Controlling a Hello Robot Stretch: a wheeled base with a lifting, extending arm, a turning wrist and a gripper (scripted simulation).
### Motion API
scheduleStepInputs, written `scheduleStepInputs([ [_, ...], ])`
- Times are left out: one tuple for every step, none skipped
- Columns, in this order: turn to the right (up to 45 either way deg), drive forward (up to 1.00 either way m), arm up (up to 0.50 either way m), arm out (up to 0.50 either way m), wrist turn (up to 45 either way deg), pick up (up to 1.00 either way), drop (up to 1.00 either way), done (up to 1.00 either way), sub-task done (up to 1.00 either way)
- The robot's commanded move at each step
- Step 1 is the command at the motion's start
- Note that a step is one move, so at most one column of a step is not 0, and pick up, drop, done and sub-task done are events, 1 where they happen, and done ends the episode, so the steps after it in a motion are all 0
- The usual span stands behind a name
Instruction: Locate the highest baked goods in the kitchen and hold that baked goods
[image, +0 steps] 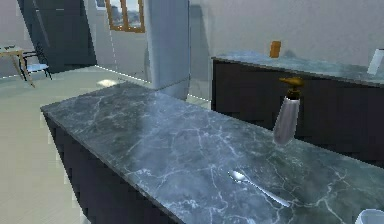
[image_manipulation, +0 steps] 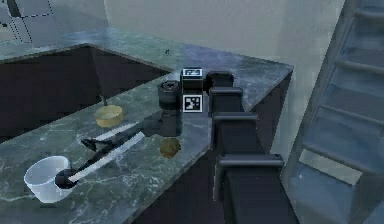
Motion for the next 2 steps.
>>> scheduleStepInputs([
  [0.0, 0.00, 0.00, 0.00, 45.0, 0.00, 0.00, 0.00, 0.00],
  [0.0, 0.00, 0.00, 0.00, 30.0, 0.00, 0.00, 0.00, 0.00],
])
